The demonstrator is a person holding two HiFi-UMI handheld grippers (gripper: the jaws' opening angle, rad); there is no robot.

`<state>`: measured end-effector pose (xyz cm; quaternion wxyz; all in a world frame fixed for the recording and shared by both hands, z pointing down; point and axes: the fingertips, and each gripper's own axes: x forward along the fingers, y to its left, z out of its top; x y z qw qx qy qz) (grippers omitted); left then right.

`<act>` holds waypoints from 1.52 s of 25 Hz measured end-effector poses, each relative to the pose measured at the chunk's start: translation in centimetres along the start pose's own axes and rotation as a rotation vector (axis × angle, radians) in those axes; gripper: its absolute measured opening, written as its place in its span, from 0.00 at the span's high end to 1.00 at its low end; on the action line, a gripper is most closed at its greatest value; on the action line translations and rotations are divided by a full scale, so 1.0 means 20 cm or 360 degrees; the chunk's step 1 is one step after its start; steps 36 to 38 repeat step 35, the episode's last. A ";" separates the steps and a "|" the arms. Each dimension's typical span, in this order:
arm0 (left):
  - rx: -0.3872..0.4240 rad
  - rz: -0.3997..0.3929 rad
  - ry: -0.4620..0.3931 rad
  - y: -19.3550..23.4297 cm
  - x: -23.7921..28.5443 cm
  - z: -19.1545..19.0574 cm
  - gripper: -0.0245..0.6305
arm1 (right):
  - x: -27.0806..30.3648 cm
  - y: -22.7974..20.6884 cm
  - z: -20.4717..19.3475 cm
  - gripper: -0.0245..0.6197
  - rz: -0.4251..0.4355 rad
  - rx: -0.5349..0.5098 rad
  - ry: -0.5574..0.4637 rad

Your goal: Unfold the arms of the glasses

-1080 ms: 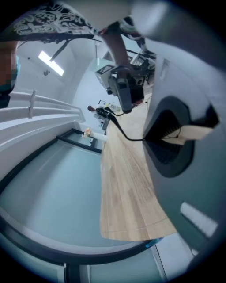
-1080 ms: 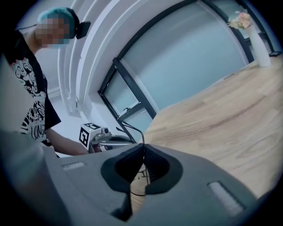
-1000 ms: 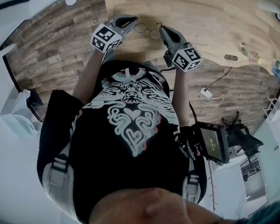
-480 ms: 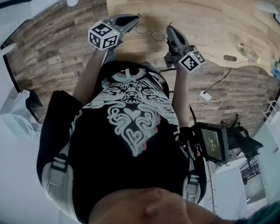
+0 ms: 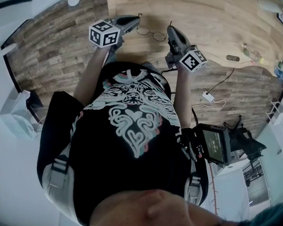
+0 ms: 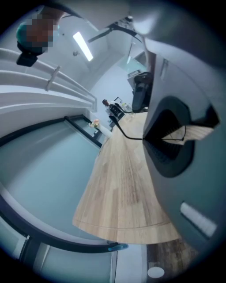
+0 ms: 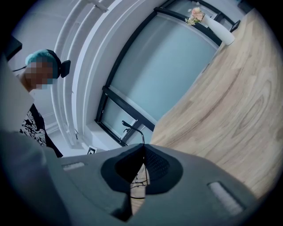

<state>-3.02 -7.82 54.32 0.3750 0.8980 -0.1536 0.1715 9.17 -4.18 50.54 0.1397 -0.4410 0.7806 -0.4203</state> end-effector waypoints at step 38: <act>0.0212 0.0195 0.0111 0.04 0.01 -0.03 0.97 | 0.05 -0.05 -0.08 0.96 -0.0196 -0.0167 0.0145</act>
